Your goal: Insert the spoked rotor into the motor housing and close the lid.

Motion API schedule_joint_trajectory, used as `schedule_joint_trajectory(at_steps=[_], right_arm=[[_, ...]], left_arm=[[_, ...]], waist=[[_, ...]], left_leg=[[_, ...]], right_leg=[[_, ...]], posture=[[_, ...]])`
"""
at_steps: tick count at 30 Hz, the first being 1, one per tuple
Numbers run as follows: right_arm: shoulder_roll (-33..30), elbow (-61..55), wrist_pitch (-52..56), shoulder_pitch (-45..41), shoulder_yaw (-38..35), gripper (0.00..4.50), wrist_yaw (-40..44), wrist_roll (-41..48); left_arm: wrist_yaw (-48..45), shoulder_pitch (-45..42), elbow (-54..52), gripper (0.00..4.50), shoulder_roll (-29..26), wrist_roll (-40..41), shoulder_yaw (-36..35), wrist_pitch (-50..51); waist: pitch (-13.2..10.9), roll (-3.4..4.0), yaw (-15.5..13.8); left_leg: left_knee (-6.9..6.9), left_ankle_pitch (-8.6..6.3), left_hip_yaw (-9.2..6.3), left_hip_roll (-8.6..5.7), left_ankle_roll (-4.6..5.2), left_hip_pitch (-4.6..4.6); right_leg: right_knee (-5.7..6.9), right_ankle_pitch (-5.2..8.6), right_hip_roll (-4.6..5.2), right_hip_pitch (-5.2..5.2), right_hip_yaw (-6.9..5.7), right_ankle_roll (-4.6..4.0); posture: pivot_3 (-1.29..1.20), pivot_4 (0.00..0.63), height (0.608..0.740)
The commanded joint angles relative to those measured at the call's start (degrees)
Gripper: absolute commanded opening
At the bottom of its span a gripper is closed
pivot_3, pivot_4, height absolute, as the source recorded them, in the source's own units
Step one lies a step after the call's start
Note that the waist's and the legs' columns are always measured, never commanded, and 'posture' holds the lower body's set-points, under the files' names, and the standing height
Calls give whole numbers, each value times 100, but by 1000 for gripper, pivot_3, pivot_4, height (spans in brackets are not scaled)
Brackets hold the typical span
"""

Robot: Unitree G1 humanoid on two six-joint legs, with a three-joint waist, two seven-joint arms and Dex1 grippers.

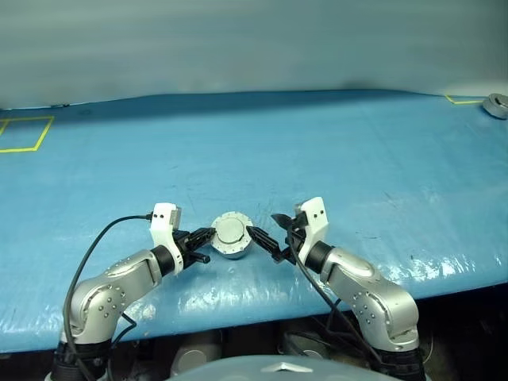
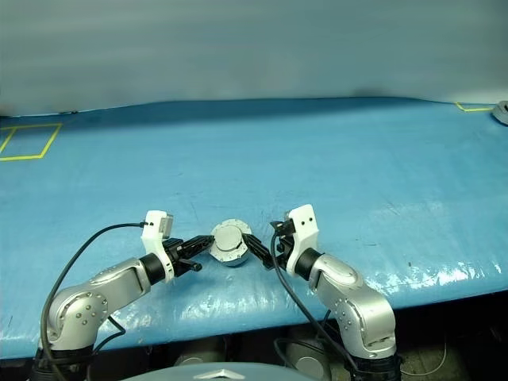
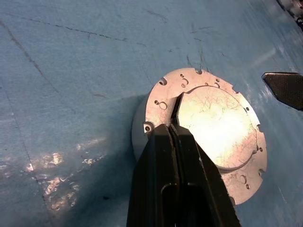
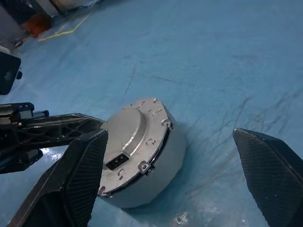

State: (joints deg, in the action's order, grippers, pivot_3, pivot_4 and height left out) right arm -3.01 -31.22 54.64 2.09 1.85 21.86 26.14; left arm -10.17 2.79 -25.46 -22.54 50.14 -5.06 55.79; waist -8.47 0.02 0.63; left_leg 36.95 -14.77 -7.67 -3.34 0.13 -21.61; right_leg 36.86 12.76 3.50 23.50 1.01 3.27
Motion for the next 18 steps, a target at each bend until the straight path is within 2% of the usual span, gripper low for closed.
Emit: schedule_joint_trajectory(at_steps=[1,5,11,14,18], right_arm=[[559,216,484,-60,-324,4448,-374,596],[1046,546,781,-169,-579,4448,-697,947],[1412,1006,1151,-206,-884,4448,-1187,1724],[1486,1205,1347,-208,-1028,3818,-1445,2212],[1422,1358,1479,-208,-988,2562,-1720,2700]], left_arm=[[-37,31,2,0,-20,-143,108,90],[-69,39,-24,0,-16,-182,89,94],[-104,98,-52,0,7,-269,72,63],[-124,110,-42,0,28,-312,80,50],[-187,122,13,0,33,-401,112,13]], waist=[[-2,4,1],[-12,19,3],[-12,19,13],[-12,18,15],[-11,20,23]], left_leg=[[-1,0,-1,2,0,0],[-2,0,0,0,0,-1],[-5,-3,1,-3,5,-1],[-6,-3,1,0,5,-1],[-6,-3,3,0,6,0]], right_leg=[[0,2,1,1,0,-3],[-1,3,0,6,-1,-5],[-3,2,0,4,0,-5],[-3,3,0,3,-1,-6],[-3,4,-1,2,-1,-7]], posture=[[0,150,740],[0,150,740],[0,150,740],[0,150,740],[0,150,740]])
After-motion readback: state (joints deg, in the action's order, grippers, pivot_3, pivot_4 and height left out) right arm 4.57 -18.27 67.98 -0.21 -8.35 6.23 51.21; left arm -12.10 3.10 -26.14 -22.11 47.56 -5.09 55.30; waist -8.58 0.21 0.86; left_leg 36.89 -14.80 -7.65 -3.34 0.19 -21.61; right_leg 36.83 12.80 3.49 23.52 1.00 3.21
